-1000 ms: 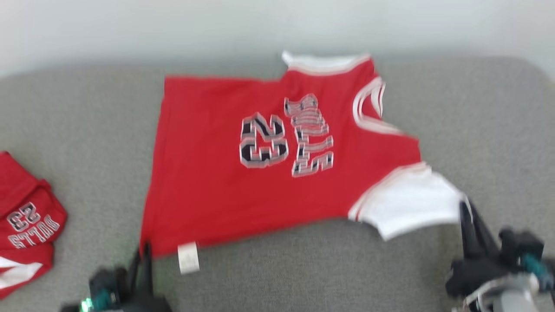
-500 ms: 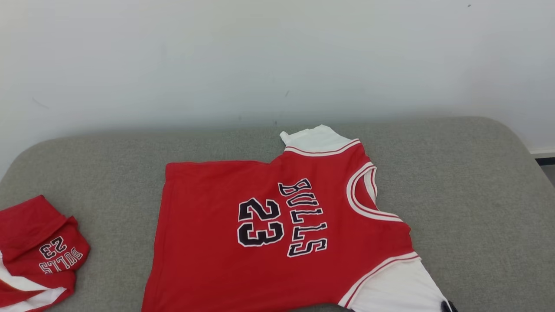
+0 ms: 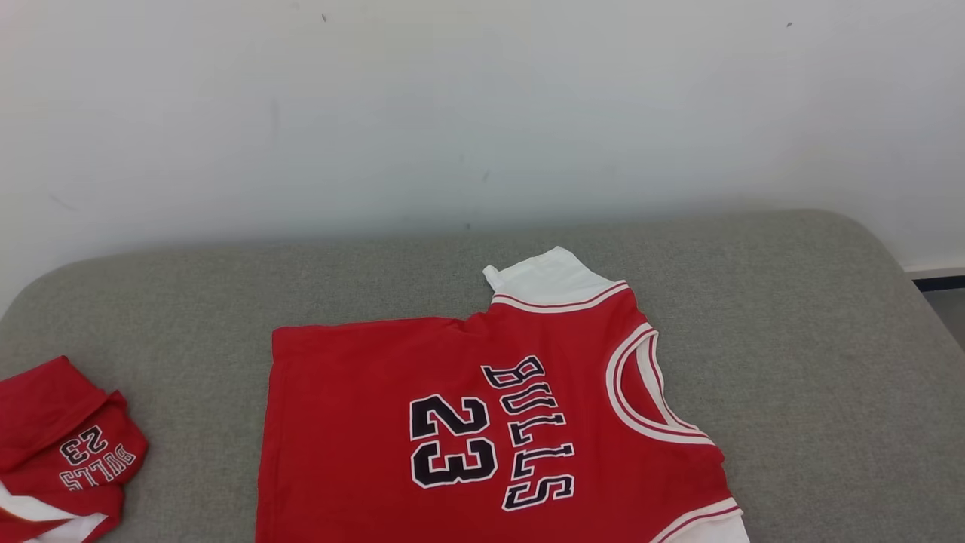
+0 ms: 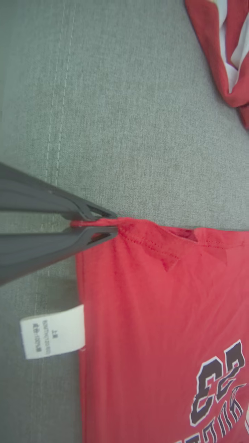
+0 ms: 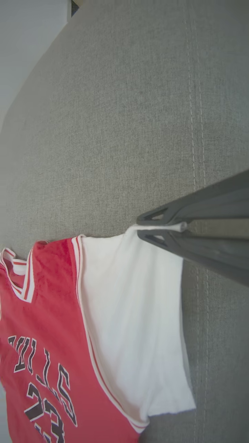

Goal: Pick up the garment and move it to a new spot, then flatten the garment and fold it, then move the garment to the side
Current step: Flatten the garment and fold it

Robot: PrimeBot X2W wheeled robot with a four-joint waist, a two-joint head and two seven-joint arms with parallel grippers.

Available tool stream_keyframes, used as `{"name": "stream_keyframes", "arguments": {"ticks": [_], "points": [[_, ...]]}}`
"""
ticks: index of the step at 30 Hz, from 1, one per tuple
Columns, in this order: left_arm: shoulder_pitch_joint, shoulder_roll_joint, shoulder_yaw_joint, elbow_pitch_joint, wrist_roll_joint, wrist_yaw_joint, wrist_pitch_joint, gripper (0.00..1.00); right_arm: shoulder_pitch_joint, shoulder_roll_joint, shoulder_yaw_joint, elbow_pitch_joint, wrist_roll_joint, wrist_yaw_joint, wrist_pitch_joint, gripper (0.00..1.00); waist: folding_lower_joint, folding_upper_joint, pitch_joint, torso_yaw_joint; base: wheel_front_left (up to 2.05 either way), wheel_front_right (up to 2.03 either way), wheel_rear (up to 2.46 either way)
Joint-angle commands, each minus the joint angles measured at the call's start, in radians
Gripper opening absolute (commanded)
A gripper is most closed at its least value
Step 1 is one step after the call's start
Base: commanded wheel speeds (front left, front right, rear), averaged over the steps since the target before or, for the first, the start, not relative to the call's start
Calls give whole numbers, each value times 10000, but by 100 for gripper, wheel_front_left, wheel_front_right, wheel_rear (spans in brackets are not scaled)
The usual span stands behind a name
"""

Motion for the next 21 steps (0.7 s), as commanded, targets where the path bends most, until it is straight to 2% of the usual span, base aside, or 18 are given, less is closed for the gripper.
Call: {"name": "stream_keyframes", "arguments": {"ticks": [1,9,21], "points": [[19,18,103,-230,96,-19,-31,0,9,-79,-86,-333,79,-40,-2,0,1,0,111,-24,0,0,0],[-826,10,104,-1358,114,-78,-31,0,-1208,30,-115,-1478,327,-38,-2,0,1,0,580,84,0,0,0],[-2512,4,-265,-1419,298,-163,-31,0,-3472,-27,66,-815,185,-35,-2,0,1,0,1546,483,0,0,0]]}}
